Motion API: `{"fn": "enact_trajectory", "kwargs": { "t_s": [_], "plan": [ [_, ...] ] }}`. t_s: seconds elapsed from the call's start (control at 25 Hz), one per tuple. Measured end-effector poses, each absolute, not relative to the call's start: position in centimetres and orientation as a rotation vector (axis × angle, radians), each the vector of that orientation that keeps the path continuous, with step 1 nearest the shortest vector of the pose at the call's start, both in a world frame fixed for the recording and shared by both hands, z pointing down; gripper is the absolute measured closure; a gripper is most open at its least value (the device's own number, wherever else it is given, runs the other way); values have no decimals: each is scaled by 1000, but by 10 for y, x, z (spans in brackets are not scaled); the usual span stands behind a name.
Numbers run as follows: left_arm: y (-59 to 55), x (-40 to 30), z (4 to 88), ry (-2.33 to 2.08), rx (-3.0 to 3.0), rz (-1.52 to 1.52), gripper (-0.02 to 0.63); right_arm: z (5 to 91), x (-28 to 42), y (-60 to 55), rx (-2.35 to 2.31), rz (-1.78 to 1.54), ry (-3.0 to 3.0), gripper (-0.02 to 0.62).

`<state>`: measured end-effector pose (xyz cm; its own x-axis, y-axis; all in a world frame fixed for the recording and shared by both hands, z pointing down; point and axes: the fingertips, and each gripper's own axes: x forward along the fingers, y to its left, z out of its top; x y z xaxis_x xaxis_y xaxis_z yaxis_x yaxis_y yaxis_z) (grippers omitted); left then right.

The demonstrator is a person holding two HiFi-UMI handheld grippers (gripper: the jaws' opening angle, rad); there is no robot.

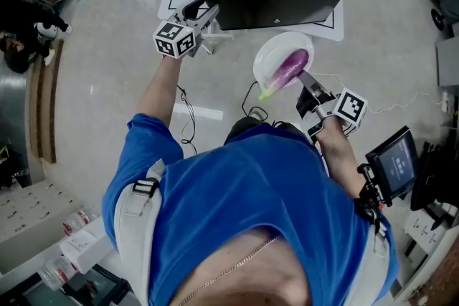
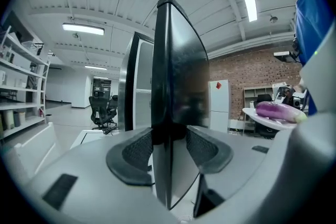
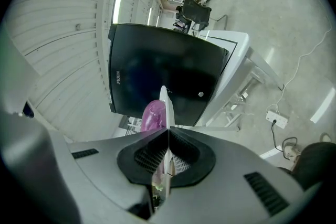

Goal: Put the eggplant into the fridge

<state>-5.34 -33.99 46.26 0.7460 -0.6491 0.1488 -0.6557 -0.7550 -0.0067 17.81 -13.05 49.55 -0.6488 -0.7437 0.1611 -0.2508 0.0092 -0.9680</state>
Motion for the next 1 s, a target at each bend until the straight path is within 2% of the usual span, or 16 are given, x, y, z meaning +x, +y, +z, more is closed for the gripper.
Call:
{"fn": "enact_trajectory", "kwargs": {
  "t_s": [0.44,0.68,1.0],
  "plan": [
    [-286,-80,490,-1240,2787,247,426,515,167,-109,-919,-1745,1953,584],
    [-206,-35,476,-1290,2781,245,442,508,215,-37,-889,-1735,1976,584],
    [-141,2,473,-1283,2805,249,465,506,232,21,-857,-1726,2014,584]
  ]
}}
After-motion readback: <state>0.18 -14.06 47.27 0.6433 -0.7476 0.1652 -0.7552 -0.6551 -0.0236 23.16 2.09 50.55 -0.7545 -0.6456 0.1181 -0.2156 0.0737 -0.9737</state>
